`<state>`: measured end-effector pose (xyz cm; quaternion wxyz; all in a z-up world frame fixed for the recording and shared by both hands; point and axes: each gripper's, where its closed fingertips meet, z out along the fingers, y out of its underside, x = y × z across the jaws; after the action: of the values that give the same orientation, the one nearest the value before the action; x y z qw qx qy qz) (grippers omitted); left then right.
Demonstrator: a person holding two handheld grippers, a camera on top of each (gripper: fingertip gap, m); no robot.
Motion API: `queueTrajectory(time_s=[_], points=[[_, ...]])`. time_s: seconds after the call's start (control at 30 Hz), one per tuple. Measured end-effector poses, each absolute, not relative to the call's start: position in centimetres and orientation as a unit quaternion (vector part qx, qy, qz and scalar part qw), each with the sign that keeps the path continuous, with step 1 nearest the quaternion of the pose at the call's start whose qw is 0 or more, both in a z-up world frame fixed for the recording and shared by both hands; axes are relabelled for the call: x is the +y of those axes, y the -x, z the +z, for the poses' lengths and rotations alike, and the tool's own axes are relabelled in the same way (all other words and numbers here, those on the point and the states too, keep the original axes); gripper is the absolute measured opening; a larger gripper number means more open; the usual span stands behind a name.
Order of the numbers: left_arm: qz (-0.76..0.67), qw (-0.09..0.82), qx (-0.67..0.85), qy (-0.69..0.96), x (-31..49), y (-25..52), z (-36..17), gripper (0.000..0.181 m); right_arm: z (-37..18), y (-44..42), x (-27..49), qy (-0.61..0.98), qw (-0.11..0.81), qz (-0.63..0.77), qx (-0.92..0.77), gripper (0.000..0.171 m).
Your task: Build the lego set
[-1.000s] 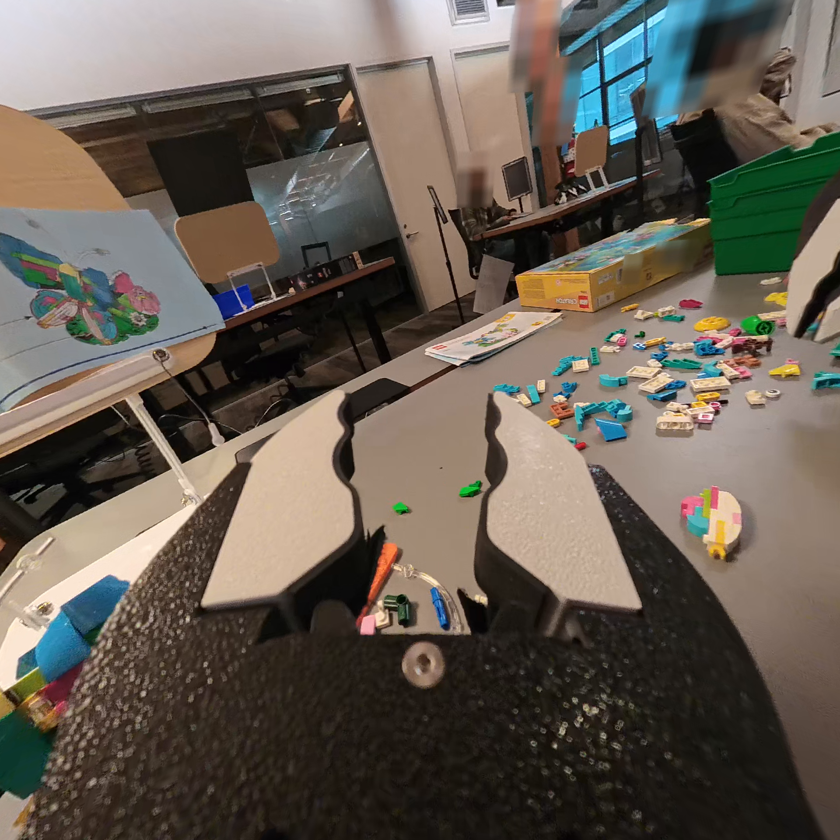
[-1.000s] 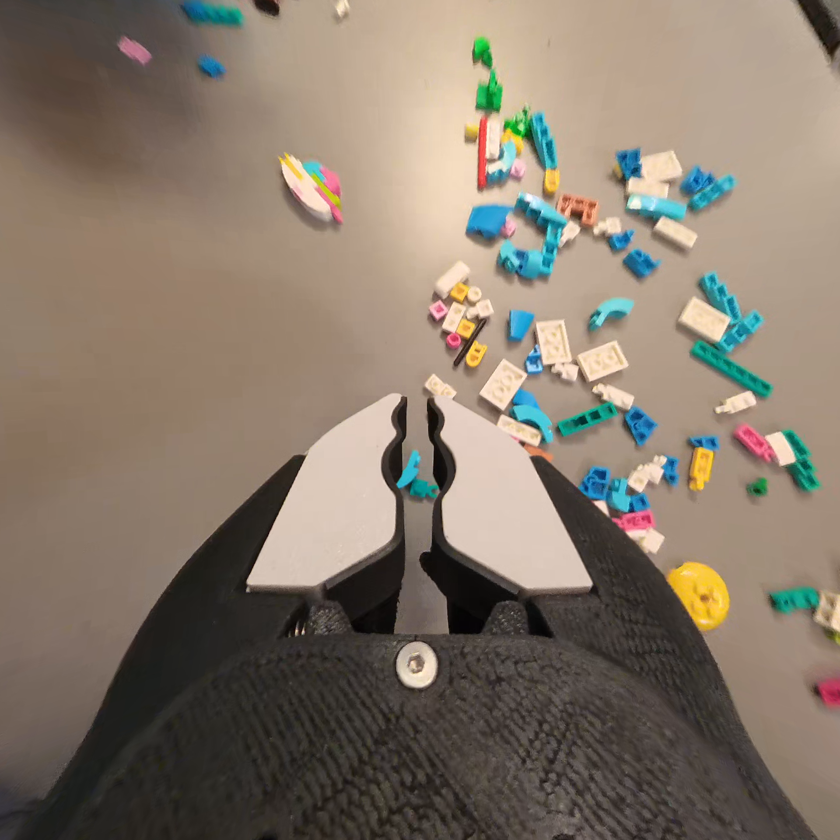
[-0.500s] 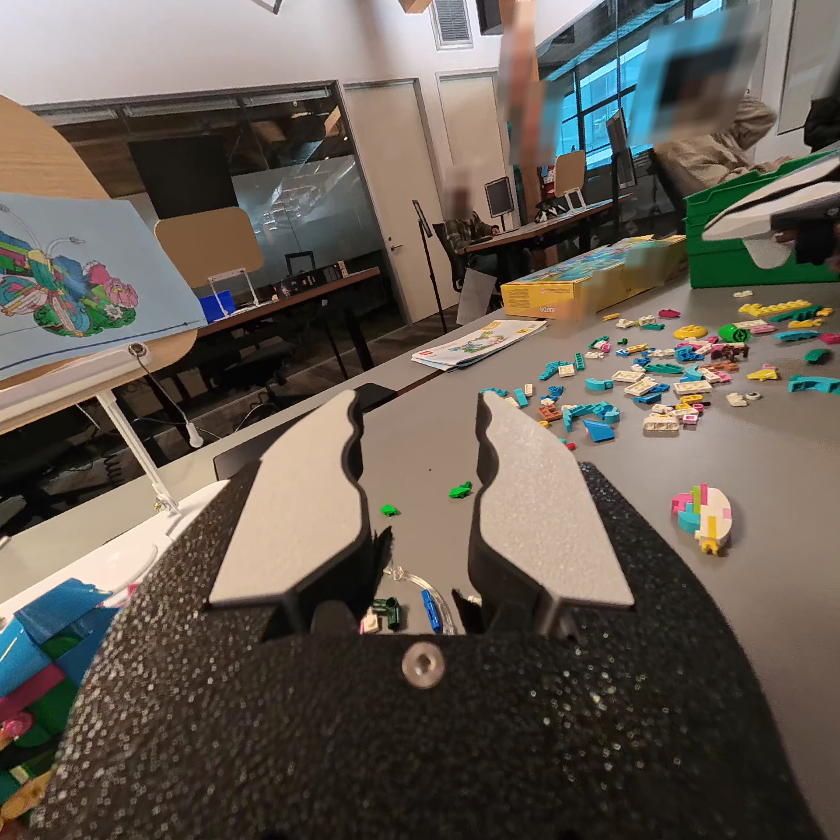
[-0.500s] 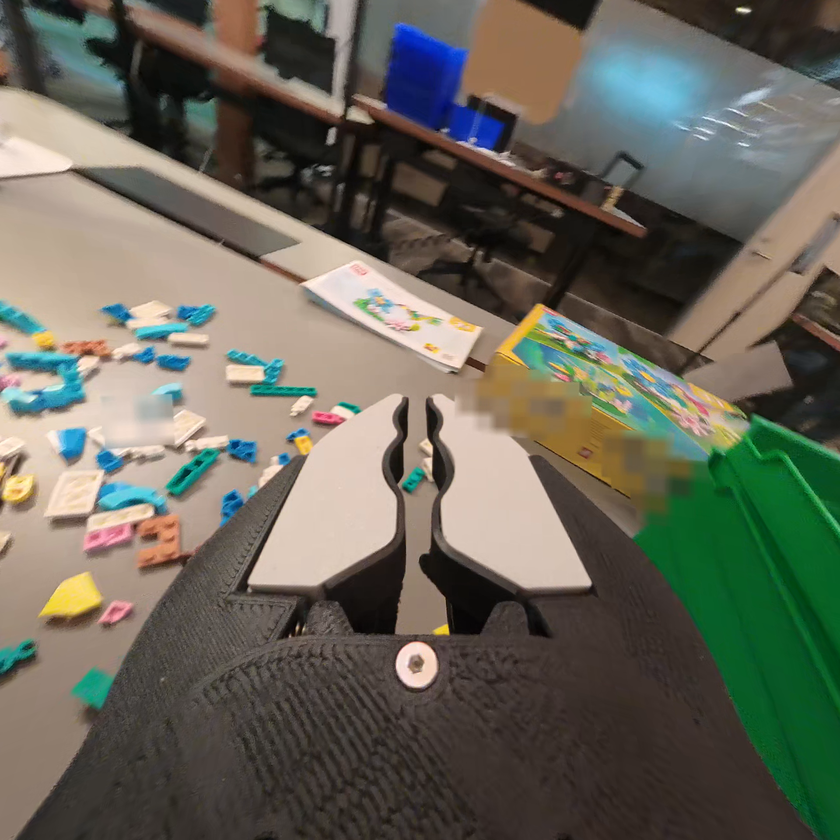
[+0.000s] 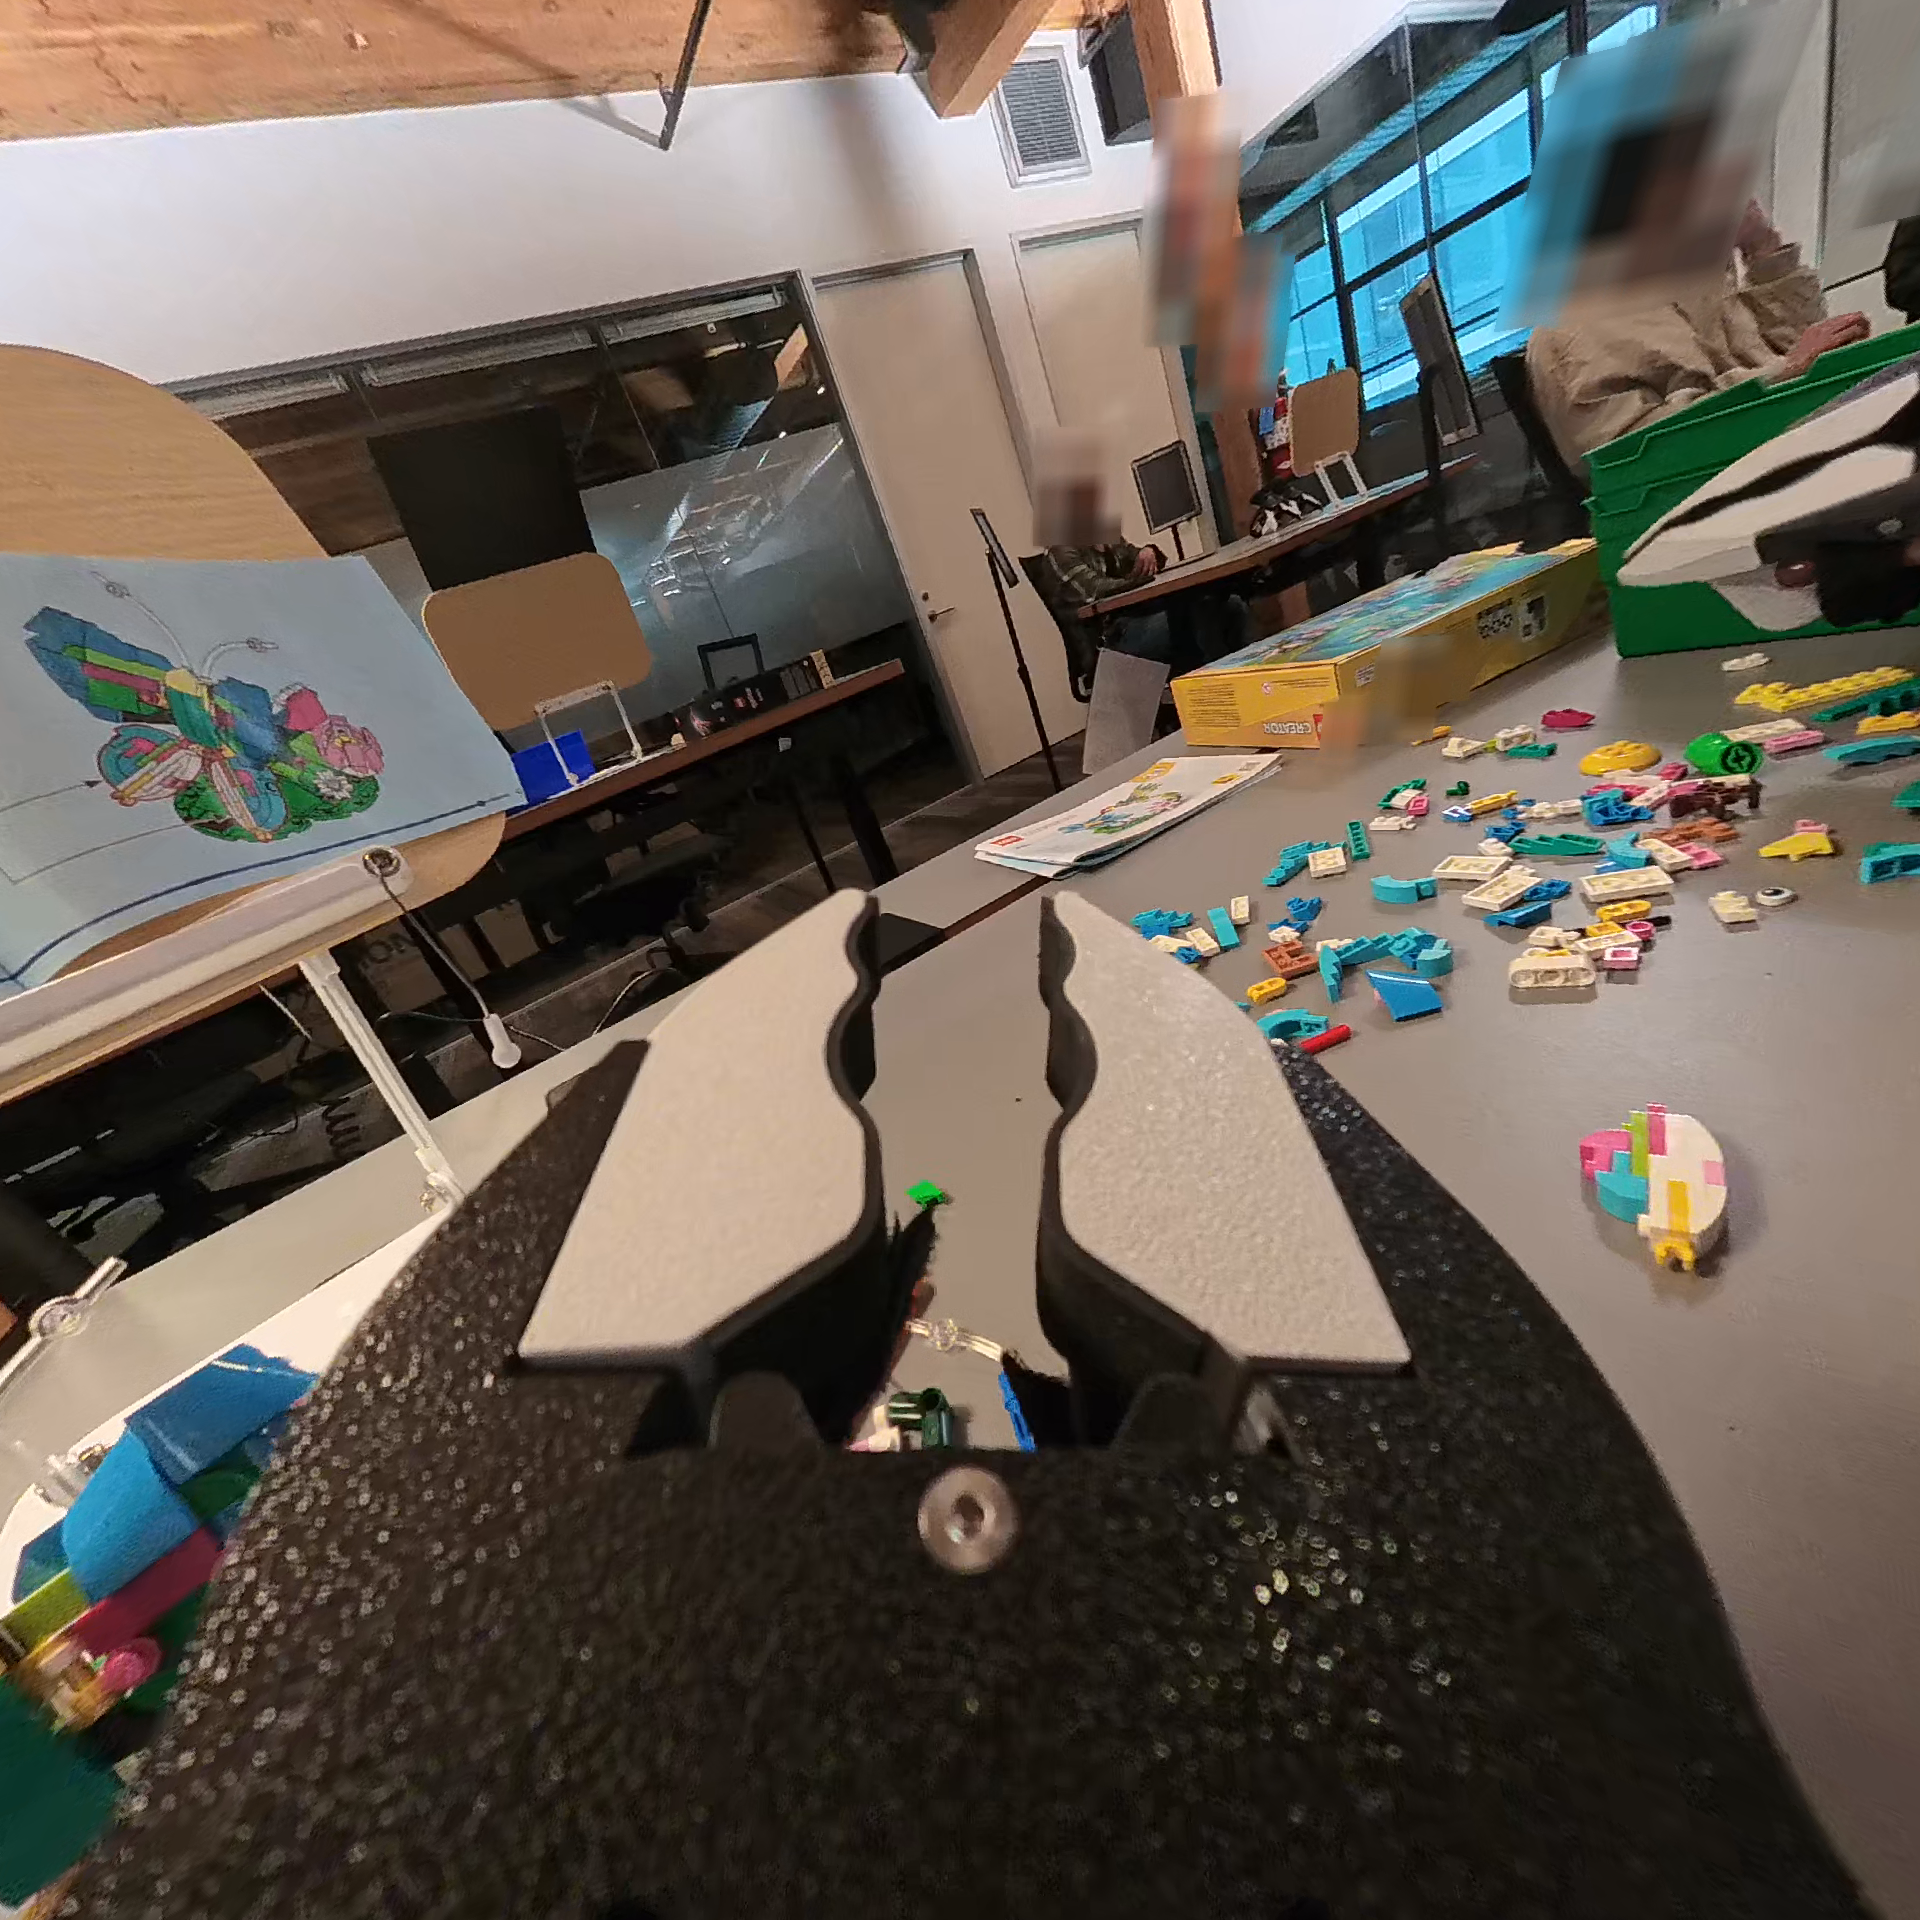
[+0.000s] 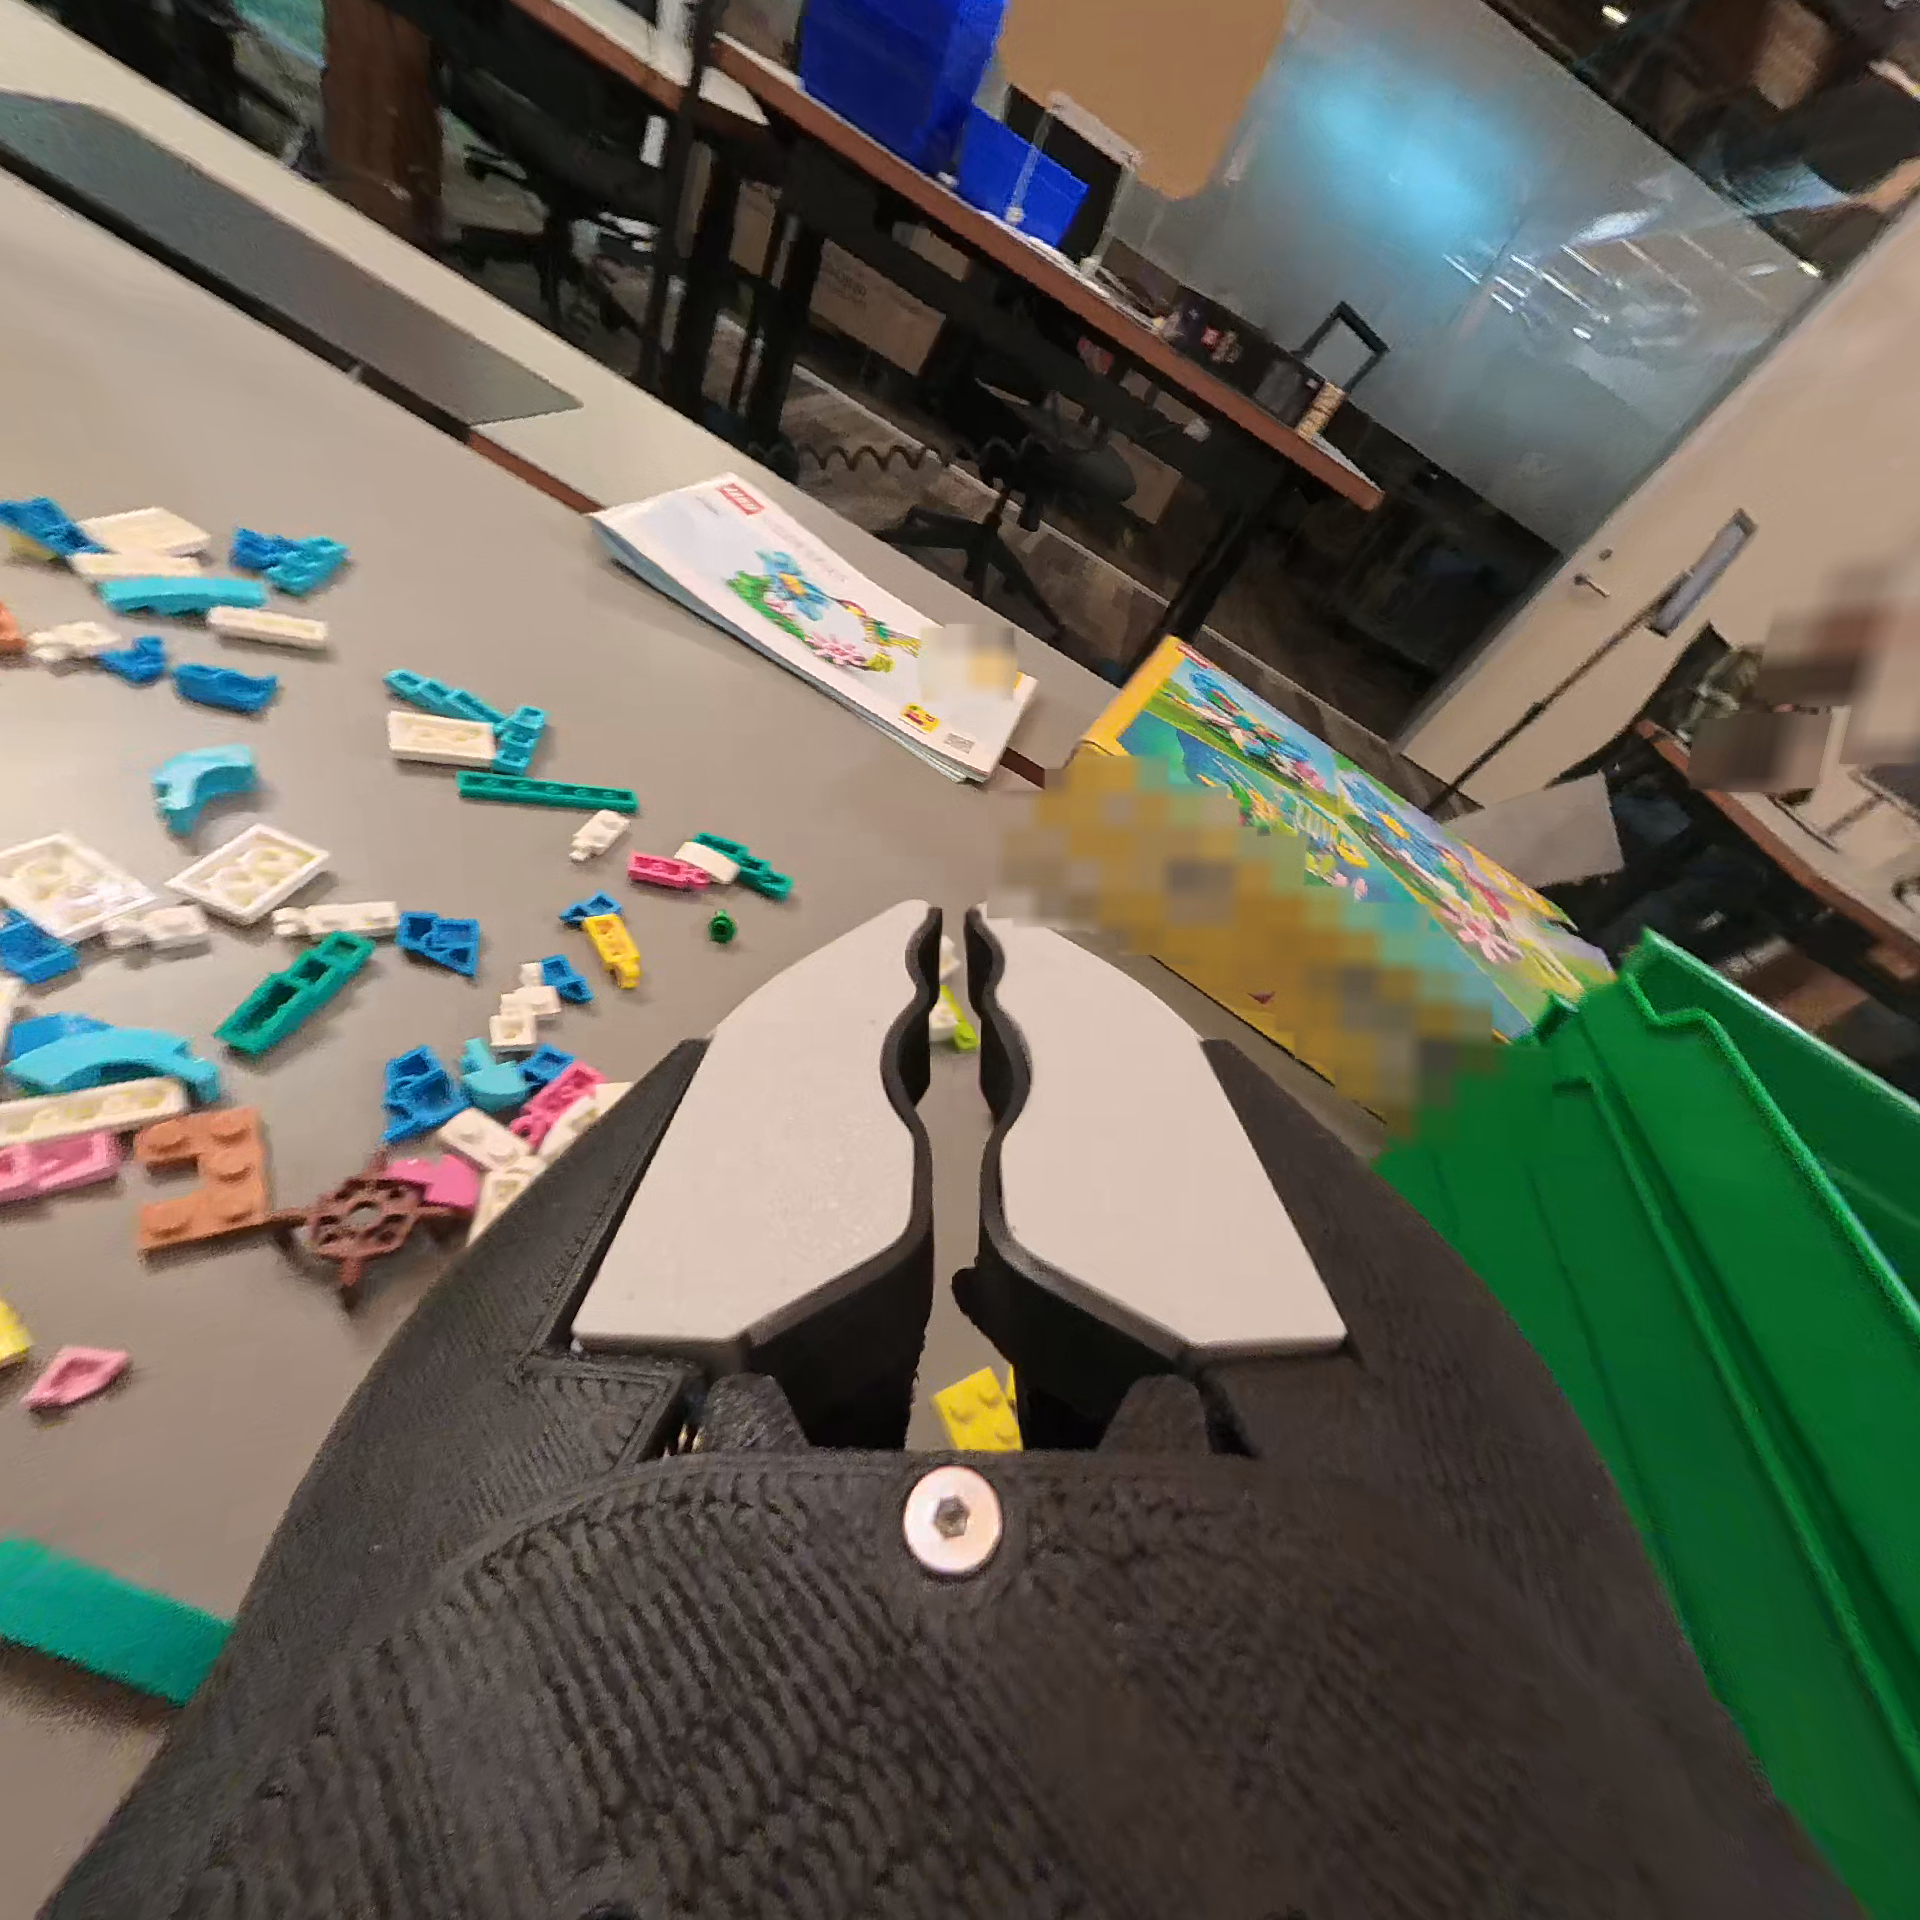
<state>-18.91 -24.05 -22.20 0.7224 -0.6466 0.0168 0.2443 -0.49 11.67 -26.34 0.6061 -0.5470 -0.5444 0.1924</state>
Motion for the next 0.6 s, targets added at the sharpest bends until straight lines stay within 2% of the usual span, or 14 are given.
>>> queueTrajectory(time_s=[0.17, 0.33, 0.5, 0.6], points=[[0.242, 0.718, 0.027, 0.652, -23.7, 18.6, -22.6, 0.028, -28.0, 4.2, 5.1, 0.505, 0.511, 0.259, -0.645, 0.002], [0.251, 0.721, 0.035, 0.645, -23.8, 18.4, -22.3, 0.027, -27.4, 6.0, 2.5, 0.433, 0.574, 0.186, -0.670, 0.001], [0.265, 0.725, 0.022, 0.635, -24.4, 19.0, -21.9, 0.026, -24.0, 5.9, 1.4, 0.407, 0.649, 0.285, -0.576, 0.002], [0.288, 0.742, 0.006, 0.606, -25.5, 19.6, -20.7, 0.019, -23.1, 5.2, 2.4, 0.403, 0.683, 0.273, -0.545, 0.002]])
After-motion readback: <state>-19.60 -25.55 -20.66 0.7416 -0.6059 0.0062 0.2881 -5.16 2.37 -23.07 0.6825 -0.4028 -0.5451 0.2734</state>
